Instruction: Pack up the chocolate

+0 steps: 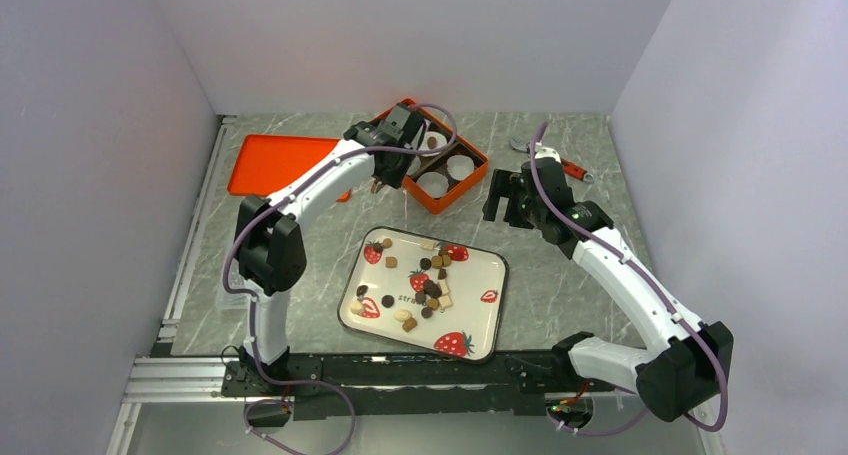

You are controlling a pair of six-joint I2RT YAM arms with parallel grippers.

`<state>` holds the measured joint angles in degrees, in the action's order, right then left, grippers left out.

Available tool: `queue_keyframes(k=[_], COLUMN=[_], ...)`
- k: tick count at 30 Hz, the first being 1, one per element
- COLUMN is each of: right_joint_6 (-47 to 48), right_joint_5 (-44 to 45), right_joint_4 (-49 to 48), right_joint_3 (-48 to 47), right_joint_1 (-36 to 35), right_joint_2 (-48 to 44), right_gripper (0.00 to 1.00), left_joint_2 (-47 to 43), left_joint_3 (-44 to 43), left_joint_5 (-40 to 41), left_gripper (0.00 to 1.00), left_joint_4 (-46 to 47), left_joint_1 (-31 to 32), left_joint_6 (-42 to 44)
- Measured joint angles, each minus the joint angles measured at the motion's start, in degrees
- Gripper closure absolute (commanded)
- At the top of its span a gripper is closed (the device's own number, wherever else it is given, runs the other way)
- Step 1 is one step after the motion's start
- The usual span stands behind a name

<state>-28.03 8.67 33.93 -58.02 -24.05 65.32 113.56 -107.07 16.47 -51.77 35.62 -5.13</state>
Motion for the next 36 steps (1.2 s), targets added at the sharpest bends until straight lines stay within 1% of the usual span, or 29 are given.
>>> queue_keyframes(k=[5,10,13,23,27,31,36], right_joint_6=[0.02,0.02,0.02,0.02,0.02,0.00,0.00], right_joint_5=[0.02,0.00,0.00,0.00,-0.04,-0.04,-0.02], right_joint_4=[0.00,0.02,0.02,0.00,0.02,-0.04,-0.17], right_joint_3=[-0.02,-0.07,-0.09,-0.11,-0.17,-0.42,-0.57], right_joint_1=[0.04,0.07,0.13,0.35,0.35,0.35,0.35], right_joint_2=[0.13,0.15,0.15,0.22,0.33,0.35,0.39], right_gripper=[0.00,0.00,0.00,0.00,0.00,0.00,0.00], left_joint_2=[0.68,0.72,0.74,-0.39,-4.70,-12.94,-22.80], left_joint_3=[-0.02,-0.02,-0.09,-1.55,-0.31,4.42,11.58], left_joint_5=[0.11,0.11,0.11,-0.33,-1.20,-1.84,-2.60], left_gripper=[0.60,0.49,0.45,0.45,0.46,0.46,0.46], left_joint_4=[1.05,1.51,1.57,1.60,1.62,1.84,1.99], left_joint_1=[-0.55,-1.16,-1.49,-1.53,-1.38,-0.17,2.80], left_joint_6=[0.13,0.63,1.25,1.44,1.18,0.52,-1.57])
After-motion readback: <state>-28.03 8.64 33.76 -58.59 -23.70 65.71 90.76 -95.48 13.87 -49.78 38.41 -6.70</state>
